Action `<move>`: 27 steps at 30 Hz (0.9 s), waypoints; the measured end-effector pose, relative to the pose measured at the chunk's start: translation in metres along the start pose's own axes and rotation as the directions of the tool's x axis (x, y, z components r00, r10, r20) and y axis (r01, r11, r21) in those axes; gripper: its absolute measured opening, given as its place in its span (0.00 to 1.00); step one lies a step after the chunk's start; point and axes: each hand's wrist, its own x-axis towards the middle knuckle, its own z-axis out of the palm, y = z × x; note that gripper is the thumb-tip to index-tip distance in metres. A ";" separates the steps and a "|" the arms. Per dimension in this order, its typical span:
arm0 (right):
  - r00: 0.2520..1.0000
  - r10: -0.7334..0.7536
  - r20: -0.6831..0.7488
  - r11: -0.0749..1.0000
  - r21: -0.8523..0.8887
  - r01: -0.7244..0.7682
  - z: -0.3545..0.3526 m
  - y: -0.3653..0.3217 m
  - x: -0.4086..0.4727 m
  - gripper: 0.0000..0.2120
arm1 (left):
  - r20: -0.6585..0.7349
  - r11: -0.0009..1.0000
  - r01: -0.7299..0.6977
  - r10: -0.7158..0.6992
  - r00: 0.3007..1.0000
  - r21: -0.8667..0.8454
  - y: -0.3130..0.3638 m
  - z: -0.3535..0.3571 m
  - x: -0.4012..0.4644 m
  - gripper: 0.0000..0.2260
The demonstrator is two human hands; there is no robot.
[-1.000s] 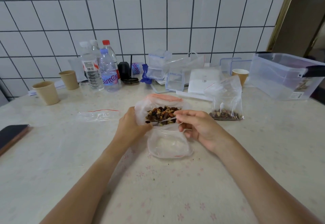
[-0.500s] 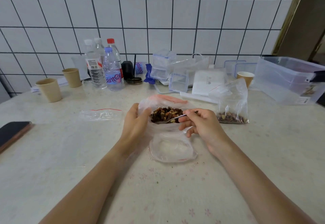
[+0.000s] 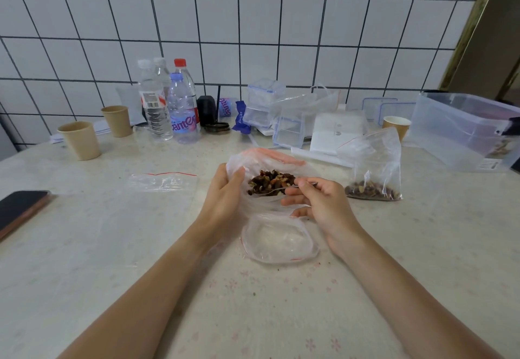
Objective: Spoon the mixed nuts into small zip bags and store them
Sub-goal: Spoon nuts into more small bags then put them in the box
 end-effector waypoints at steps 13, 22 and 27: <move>0.997 0.074 -0.030 0.990 0.122 -0.070 -0.004 -0.005 0.002 0.10 | 0.032 0.963 -0.145 0.141 0.989 0.228 -0.001 -0.003 0.002 0.11; 0.995 0.030 -0.097 0.989 0.148 -0.016 -0.010 -0.008 0.001 0.10 | -0.023 0.892 -0.087 0.108 0.994 0.443 0.007 -0.011 0.004 0.16; 0.993 0.055 -0.106 0.988 0.151 -0.038 -0.015 -0.012 0.000 0.10 | -0.028 0.794 -0.164 0.222 0.975 0.585 0.013 -0.018 0.004 0.26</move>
